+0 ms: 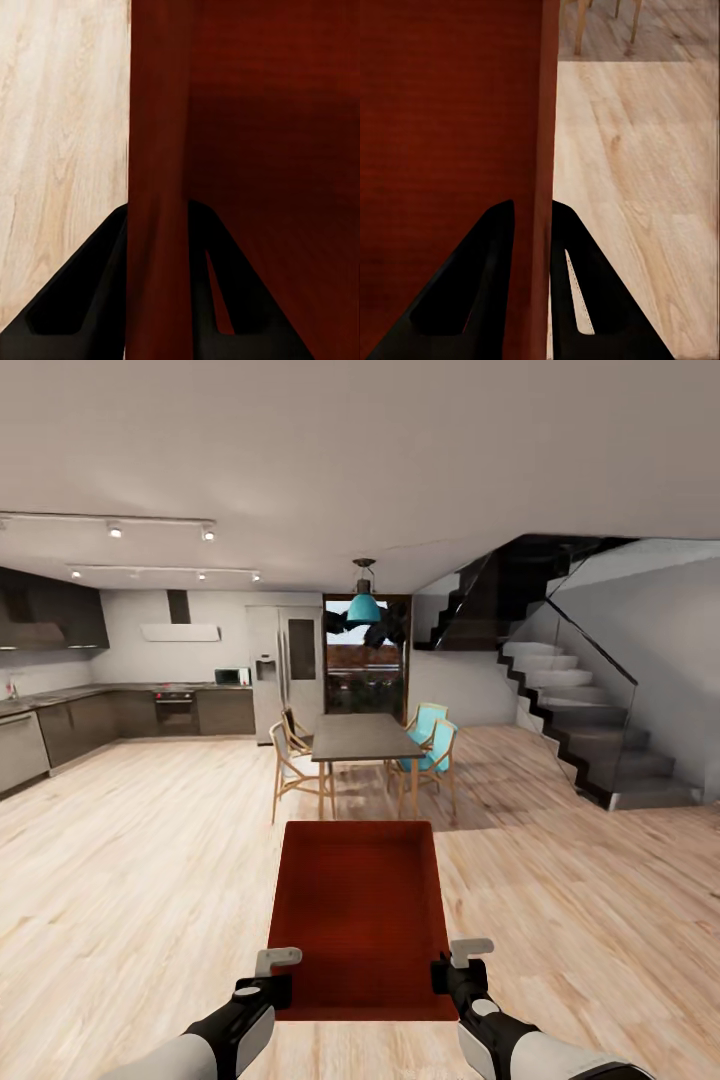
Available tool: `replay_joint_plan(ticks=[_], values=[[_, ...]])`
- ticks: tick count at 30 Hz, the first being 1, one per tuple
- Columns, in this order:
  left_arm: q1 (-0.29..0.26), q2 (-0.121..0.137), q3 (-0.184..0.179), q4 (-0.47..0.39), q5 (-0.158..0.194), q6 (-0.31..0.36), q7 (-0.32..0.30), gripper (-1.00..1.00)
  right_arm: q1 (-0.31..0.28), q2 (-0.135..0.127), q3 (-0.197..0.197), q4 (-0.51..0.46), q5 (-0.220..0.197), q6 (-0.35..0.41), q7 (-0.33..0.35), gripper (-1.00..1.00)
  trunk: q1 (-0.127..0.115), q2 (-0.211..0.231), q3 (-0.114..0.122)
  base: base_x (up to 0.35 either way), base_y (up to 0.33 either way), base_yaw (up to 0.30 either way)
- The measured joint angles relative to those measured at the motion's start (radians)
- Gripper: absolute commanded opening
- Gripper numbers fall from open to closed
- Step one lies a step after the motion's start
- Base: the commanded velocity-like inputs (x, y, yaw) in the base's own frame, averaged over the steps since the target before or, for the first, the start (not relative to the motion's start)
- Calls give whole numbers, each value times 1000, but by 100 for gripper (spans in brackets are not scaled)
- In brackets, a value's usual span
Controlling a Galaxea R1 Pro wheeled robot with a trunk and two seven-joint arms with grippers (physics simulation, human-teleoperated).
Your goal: Move the two storage containers from the living room to the garage. In the garage, place one container on the floor and stack the other container on top of it (either order is fine).
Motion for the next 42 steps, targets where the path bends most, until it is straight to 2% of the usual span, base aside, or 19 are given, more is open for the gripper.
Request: replay_joint_plan(ticks=[17,22,33,42], values=[[0,0,-1,1,0,-1,0,-100,0,0,2,0,-3,-1,1,-100,0,0,0,6,0,-283],[0,0,-1,1,1,-2,0,-100,0,0,3,0,-4,-1,1,-100,-1,0,0,263,0,-245],[0,0,0,1,0,-2,0,-100,0,0,4,0,-5,0,1,-100,-1,0,0,318,0,-48],[0,0,0,1,0,-2,0,-100,0,0,3,0,-4,-1,1,-100,-1,0,0,321,0,-254]])
